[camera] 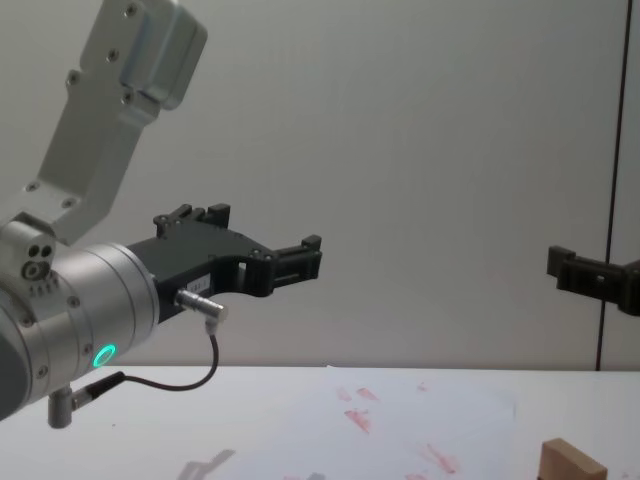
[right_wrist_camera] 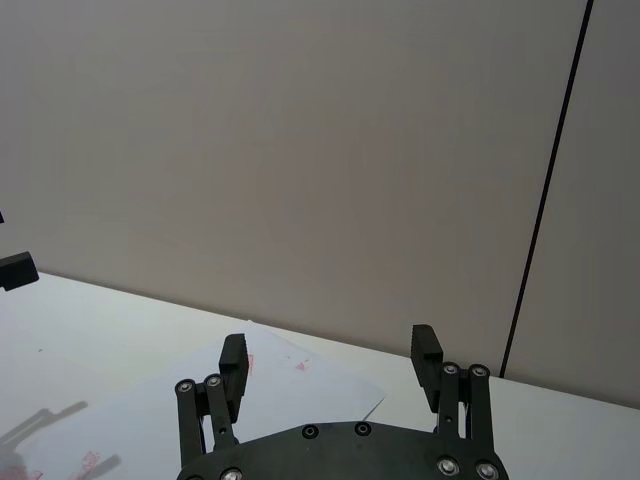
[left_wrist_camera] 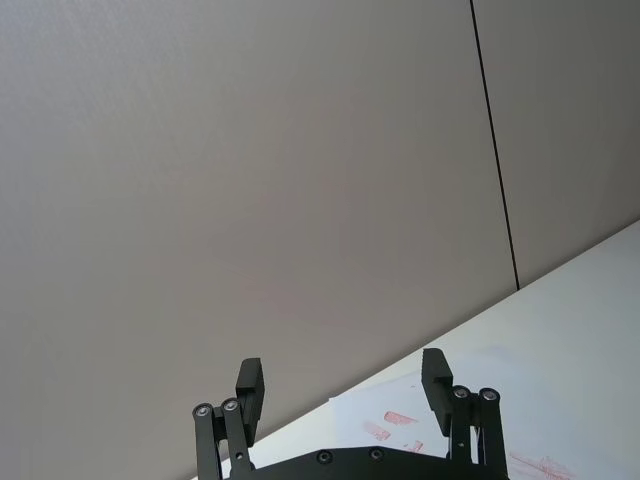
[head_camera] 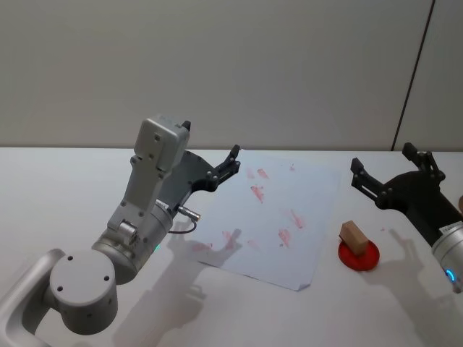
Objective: Use the one hand to pick up the stamp and affix it onto the A4 paper.
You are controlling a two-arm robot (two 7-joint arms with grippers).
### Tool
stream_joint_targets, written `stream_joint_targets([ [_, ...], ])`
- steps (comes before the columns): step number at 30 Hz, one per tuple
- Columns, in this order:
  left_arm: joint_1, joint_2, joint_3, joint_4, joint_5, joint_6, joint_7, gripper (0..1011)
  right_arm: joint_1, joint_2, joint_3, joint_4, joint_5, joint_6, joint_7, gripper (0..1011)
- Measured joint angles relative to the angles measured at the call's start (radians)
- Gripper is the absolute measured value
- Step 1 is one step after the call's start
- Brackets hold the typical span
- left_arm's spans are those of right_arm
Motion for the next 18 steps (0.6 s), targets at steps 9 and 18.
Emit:
stream_joint_targets([
  [9, 0.000, 0.000, 0.000, 0.000, 0.000, 0.000, 0.000, 1003, -0.013, 0.011, 0.007, -0.003, 0.012, 0.002, 0.003, 1001],
  [18, 0.000, 0.000, 0.000, 0.000, 0.000, 0.000, 0.000, 1003, -0.066, 0.056, 0.030, -0.025, 0.059, 0.035, 0.007, 1001],
])
